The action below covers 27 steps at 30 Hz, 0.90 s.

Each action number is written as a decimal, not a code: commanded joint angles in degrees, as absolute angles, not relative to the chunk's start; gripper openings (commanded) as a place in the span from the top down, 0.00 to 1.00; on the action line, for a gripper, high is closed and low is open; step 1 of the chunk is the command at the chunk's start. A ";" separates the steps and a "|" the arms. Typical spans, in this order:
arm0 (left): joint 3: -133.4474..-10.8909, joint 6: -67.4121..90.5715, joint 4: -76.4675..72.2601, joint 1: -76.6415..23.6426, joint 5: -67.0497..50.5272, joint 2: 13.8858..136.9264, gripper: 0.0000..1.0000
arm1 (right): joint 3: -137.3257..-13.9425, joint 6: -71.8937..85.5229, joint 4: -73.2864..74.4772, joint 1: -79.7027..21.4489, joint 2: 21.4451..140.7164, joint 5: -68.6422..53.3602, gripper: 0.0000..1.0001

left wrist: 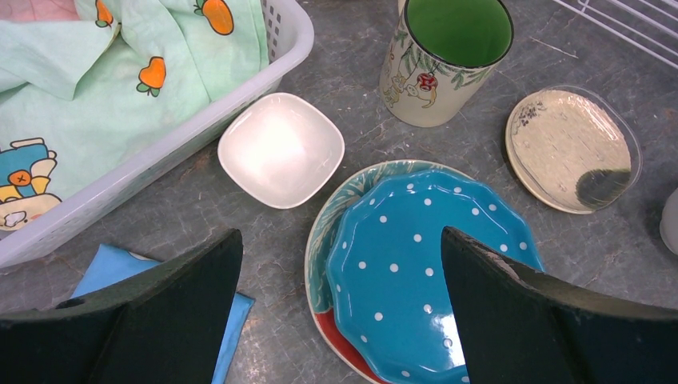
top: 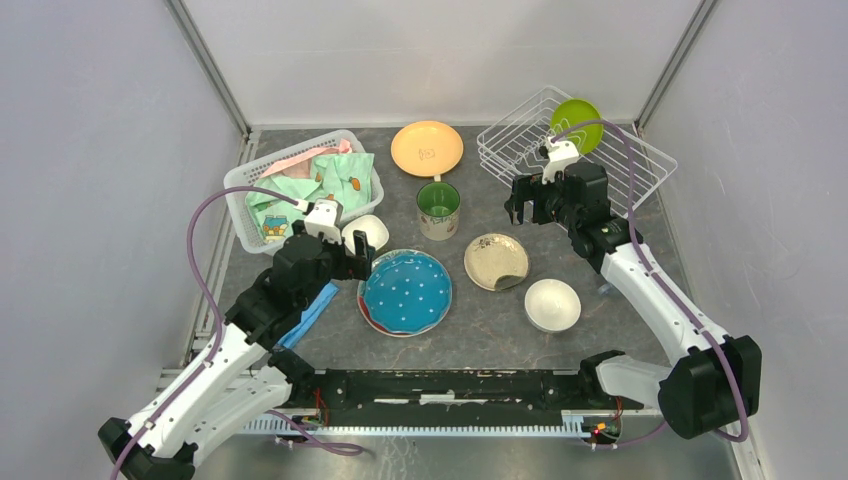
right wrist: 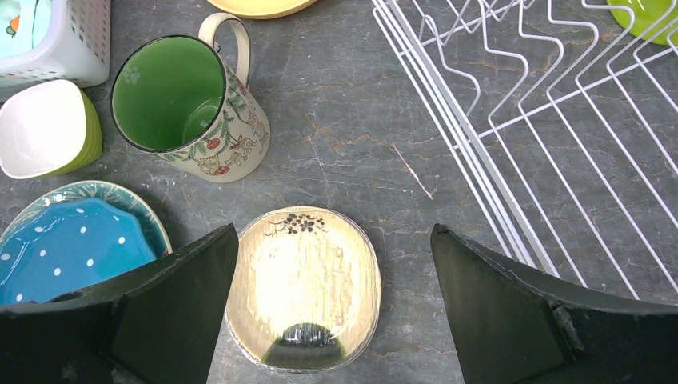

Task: Load the mixed dishes into the dish rack
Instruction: Pick up the plate at the center of the board.

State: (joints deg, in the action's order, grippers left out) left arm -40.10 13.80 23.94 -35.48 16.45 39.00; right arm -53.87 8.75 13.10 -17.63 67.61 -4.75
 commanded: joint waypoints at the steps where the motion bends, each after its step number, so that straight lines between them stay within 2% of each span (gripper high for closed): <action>1: -41.24 13.11 23.05 -35.60 16.96 38.66 0.00 | -55.96 9.27 10.99 -17.94 67.93 -5.37 0.02; 27: -41.40 13.10 23.03 -35.60 16.96 37.79 0.00 | -58.11 10.59 11.84 -18.01 68.21 -5.95 0.02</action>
